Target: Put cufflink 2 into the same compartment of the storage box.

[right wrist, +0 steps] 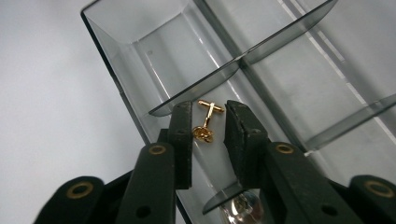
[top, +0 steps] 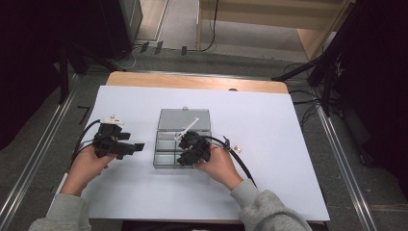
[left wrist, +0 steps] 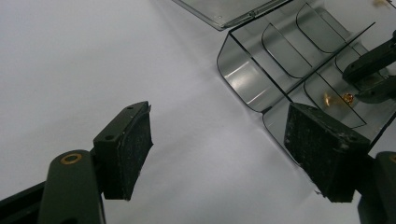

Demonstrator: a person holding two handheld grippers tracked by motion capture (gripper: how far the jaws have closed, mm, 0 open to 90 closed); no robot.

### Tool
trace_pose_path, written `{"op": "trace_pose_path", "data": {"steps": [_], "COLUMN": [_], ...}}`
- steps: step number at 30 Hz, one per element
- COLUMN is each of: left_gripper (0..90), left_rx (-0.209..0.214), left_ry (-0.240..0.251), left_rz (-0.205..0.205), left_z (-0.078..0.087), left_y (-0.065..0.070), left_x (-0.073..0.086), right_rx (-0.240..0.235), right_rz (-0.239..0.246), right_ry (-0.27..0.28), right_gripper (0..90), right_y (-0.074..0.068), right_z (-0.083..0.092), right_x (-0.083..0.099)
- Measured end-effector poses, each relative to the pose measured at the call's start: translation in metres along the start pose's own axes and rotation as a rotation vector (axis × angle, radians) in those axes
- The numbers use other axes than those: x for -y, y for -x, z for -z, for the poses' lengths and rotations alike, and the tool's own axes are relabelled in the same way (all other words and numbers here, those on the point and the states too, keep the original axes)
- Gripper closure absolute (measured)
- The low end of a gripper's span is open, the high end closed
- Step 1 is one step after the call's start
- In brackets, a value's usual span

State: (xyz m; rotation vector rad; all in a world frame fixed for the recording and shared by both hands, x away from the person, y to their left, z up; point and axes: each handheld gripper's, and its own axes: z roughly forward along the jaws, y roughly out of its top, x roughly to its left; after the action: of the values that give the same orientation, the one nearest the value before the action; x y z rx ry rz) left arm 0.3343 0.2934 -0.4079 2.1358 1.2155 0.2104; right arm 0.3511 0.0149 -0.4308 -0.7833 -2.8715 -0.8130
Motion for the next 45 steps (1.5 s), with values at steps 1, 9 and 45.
{"op": "trace_pose_path", "data": {"steps": [1, 9, 45], "left_gripper": [24.2, 24.4, 24.3], "left_rx": [-0.002, -0.004, 0.008], "left_ry": [-0.003, -0.002, -0.003], "left_rz": [0.0, -0.004, -0.017], "left_z": [0.0, -0.002, -0.005], "left_y": [0.0, 0.0, 0.001], "left_x": [0.0, -0.001, -0.009], "right_rx": [0.004, 0.01, 0.062], "right_rz": [0.002, -0.031, -0.079], "right_ry": [0.004, 0.088, 0.138], "right_gripper": [70.0, 49.9, 48.7], "right_y": [0.0, 0.008, 0.029], "right_z": [0.002, 0.021, 0.063], "right_x": [0.0, 0.001, 0.024]}}
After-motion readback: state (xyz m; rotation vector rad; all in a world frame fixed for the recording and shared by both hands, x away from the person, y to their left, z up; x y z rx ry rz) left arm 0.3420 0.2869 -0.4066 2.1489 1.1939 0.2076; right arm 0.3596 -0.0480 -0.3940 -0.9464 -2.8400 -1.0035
